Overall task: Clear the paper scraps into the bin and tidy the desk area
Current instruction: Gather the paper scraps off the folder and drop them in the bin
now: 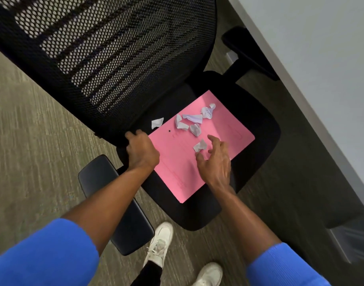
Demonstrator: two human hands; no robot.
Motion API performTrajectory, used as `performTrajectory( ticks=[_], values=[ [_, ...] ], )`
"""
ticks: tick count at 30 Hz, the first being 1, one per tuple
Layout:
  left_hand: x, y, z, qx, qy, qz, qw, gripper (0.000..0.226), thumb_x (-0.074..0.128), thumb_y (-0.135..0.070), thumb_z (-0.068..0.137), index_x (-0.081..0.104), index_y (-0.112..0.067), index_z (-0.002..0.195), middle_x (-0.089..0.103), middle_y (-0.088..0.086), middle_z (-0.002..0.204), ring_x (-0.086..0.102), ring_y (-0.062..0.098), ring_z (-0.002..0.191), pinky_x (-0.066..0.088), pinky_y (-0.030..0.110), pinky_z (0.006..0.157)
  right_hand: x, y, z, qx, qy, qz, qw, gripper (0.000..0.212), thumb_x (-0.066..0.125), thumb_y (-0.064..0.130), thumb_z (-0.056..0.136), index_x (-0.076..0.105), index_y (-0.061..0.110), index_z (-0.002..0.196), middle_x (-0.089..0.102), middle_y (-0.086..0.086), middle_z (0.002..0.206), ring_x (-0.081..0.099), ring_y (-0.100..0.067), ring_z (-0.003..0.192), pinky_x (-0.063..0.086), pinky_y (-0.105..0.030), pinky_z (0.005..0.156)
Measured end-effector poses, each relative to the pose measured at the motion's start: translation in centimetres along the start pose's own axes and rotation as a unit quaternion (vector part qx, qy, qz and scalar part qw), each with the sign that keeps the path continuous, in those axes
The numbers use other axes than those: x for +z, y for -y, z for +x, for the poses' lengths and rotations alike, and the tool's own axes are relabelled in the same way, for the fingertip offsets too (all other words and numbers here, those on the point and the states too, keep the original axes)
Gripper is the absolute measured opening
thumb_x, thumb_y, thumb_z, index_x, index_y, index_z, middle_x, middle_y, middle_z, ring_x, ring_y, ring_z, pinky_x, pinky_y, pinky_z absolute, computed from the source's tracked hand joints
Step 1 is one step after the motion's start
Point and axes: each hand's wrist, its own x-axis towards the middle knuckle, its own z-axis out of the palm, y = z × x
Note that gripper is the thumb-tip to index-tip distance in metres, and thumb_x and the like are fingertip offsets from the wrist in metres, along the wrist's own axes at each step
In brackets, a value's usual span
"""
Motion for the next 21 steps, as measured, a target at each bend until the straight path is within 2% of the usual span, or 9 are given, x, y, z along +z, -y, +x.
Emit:
performTrajectory(
  ticks=[2, 4, 7, 10, 15, 18, 21],
  values=[
    [-0.4, -1.3, 0.3, 0.037, -0.012, -0.010, 0.999, 0.068, 0.089, -0.014, 0.085, 0.054, 0.006, 0.140, 0.045, 0.025, 0.148, 0.062, 0.047, 0.127, 0.054, 0.048, 0.106, 0.0, 0.3, 0.8, -0.007, 0.002, -0.036, 0.999, 0.079, 0.074, 0.045, 0.091, 0.031, 0.032, 0.157, 0.040, -0.008, 0.149, 0.066, -0.024, 0.111, 0.062, -0.038, 0.074],
    [-0.4, -2.4, 1.0, 0.062, -0.015, -0.013, 0.998, 0.066, 0.089, -0.020, 0.084, 0.059, 0.005, 0.137, 0.048, 0.022, 0.147, 0.062, 0.043, 0.127, 0.052, 0.045, 0.108, -0.1, 0.8, 1.7, 0.002, 0.010, -0.061, 0.998, 0.095, 0.077, 0.056, 0.086, 0.022, 0.035, 0.161, 0.030, -0.011, 0.159, 0.062, -0.031, 0.122, 0.065, -0.048, 0.081],
    [0.1, -3.1, 2.8, 0.094, -0.020, 0.005, 0.995, 0.065, 0.089, -0.021, 0.084, 0.060, 0.001, 0.137, 0.048, 0.020, 0.148, 0.061, 0.039, 0.130, 0.051, 0.044, 0.111, -0.2, 1.6, 3.1, -0.004, 0.015, -0.098, 0.995, 0.113, 0.079, 0.069, 0.078, 0.014, 0.039, 0.165, 0.014, -0.013, 0.171, 0.042, -0.042, 0.148, 0.061, -0.055, 0.096],
    [0.8, -3.0, 5.0, 0.119, -0.007, 0.018, 0.993, 0.067, 0.090, -0.017, 0.083, 0.059, -0.003, 0.140, 0.045, 0.018, 0.153, 0.054, 0.039, 0.138, 0.047, 0.046, 0.118, -0.2, 2.5, 4.9, -0.035, 0.033, -0.126, 0.991, 0.123, 0.083, 0.068, 0.073, 0.007, 0.041, 0.166, -0.001, -0.014, 0.176, 0.021, -0.045, 0.159, 0.057, -0.053, 0.098],
    [2.0, -2.1, 7.2, 0.156, 0.018, 0.041, 0.987, 0.073, 0.091, -0.015, 0.080, 0.058, -0.009, 0.144, 0.052, 0.016, 0.149, 0.054, 0.035, 0.138, 0.049, 0.044, 0.115, 0.0, 3.6, 8.4, -0.067, 0.075, -0.171, 0.980, 0.130, 0.090, 0.061, 0.069, 0.007, 0.042, 0.166, -0.013, -0.015, 0.175, 0.014, -0.045, 0.160, 0.056, -0.049, 0.097],
    [2.7, -1.5, 7.8, 0.181, 0.005, 0.062, 0.982, 0.070, 0.089, -0.013, 0.083, 0.058, -0.011, 0.146, 0.055, 0.014, 0.146, 0.053, 0.034, 0.136, 0.048, 0.043, 0.113, 0.7, 4.3, 9.9, -0.054, 0.096, -0.189, 0.976, 0.129, 0.087, 0.069, 0.067, 0.007, 0.044, 0.166, -0.013, -0.017, 0.175, 0.011, -0.046, 0.160, 0.053, -0.054, 0.102],
    [3.2, -1.1, 8.0, 0.201, -0.011, 0.068, 0.977, 0.060, 0.085, -0.013, 0.087, 0.062, -0.011, 0.142, 0.058, 0.012, 0.144, 0.055, 0.033, 0.132, 0.048, 0.040, 0.111, 1.9, 4.7, 10.2, -0.065, 0.102, -0.225, 0.967, 0.121, 0.075, 0.082, 0.069, 0.011, 0.046, 0.165, -0.011, -0.014, 0.176, 0.014, -0.046, 0.159, 0.052, -0.056, 0.102]
  ],
)
